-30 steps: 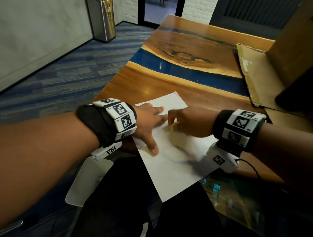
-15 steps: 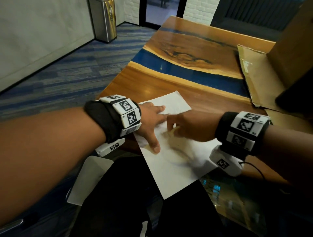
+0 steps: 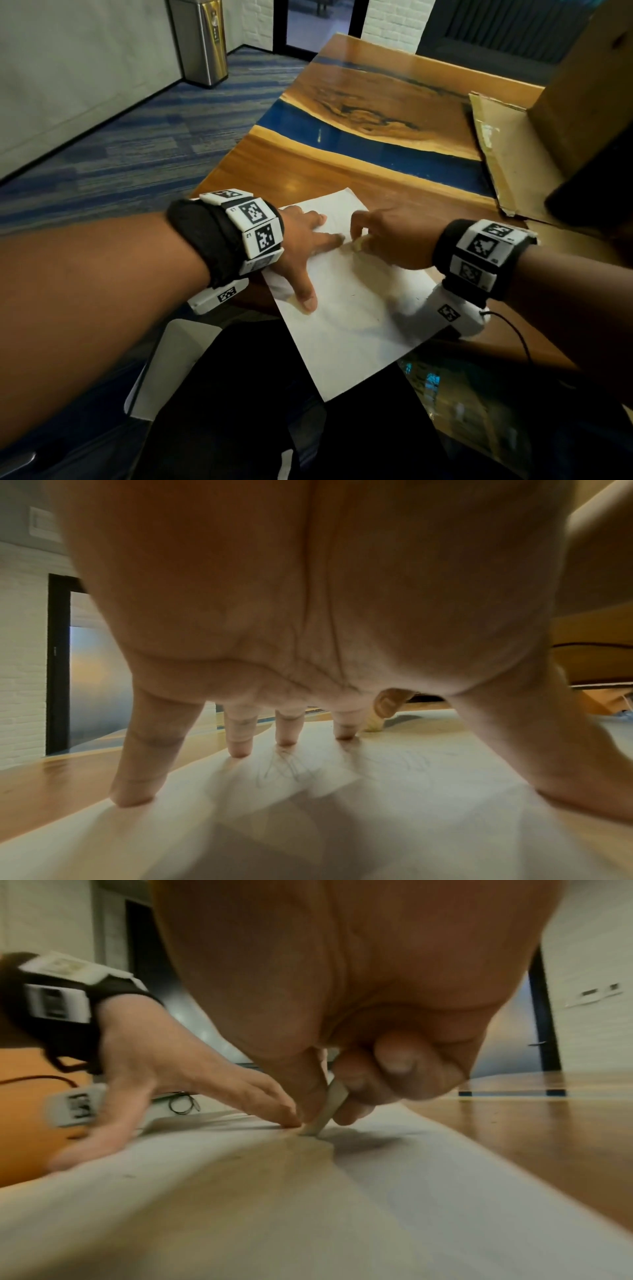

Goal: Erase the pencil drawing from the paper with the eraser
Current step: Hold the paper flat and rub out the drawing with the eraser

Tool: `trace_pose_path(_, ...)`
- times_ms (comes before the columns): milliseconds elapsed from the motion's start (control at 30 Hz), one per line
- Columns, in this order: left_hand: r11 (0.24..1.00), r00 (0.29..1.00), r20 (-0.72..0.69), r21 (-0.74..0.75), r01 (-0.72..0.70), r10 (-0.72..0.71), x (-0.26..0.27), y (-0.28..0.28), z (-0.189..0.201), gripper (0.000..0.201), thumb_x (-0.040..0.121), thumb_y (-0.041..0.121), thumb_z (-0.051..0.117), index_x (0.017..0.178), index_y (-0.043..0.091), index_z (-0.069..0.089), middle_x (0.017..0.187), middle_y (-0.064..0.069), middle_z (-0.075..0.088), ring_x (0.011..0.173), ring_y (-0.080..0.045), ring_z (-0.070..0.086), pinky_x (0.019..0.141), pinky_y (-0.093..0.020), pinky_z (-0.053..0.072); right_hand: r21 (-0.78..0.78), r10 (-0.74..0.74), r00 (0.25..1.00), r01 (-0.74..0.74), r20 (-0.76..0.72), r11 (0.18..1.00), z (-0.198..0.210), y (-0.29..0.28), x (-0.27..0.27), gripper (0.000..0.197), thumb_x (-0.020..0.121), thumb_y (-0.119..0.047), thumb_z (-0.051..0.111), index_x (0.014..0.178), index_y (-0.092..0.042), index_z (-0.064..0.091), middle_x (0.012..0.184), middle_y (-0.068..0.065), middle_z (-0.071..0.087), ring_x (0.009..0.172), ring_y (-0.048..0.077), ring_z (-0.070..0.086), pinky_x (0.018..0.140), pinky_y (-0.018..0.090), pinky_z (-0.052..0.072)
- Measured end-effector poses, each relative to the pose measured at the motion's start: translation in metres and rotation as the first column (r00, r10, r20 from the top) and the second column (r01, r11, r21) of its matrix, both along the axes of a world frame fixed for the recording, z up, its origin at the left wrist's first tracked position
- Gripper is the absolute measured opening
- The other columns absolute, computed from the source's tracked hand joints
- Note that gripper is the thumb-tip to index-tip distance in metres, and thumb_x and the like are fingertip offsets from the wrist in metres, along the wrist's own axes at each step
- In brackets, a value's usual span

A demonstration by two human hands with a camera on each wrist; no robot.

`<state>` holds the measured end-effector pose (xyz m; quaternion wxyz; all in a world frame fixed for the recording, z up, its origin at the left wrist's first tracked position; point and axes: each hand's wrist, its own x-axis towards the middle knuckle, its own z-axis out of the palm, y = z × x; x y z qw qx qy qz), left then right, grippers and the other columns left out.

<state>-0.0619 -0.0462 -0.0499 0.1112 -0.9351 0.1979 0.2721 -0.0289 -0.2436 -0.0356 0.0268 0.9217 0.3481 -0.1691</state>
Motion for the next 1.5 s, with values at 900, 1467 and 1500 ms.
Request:
trace_pose_path(900,0.976,0.992,0.028,-0.187,-0.116,0.123,-0.023,0.035,-0.021,0.087,0.091,0.073,0.043,0.157,0.043,-0.004,0.167,0.005,-0.016,0.153,-0.023,-0.011,0.122,-0.054,0.006,0.254,0.072,0.254,0.967,-0.964,-0.01,-0.017,0.005,-0.069,0.007,0.097,-0.003,0.047,0.096,-0.007,0.052,0.117,0.03,0.059,0.1,0.042,0.063,0.095,0.056,0.048)
trace_pose_path(1467,0.946,0.986,0.057,-0.294,-0.136,0.159,-0.029,0.023,-0.028,0.13,0.053,0.097,0.05,0.159,0.034,0.008,0.168,0.004,-0.005,0.154,-0.023,-0.005,0.122,-0.054,0.012,0.098,0.085,0.988,-0.073,-0.127,0.993,-0.011,0.034,-0.049,0.016,0.098,-0.027,0.052,0.113,-0.023,0.056,0.109,0.003,0.064,0.096,0.023,0.059,0.085,0.038,0.051)
trace_pose_path(1500,0.944,0.985,0.056,-0.301,-0.139,0.163,-0.028,0.024,-0.028,0.129,0.054,0.096,0.052,0.159,0.035,0.008,0.168,0.004,-0.005,0.154,-0.023,-0.005,0.122,-0.054,0.012,0.091,0.107,0.982,-0.094,-0.153,0.991,-0.009,0.036,-0.051,0.018,0.098,-0.027,0.052,0.114,-0.021,0.055,0.11,0.003,0.064,0.097,0.023,0.059,0.085,0.037,0.05)
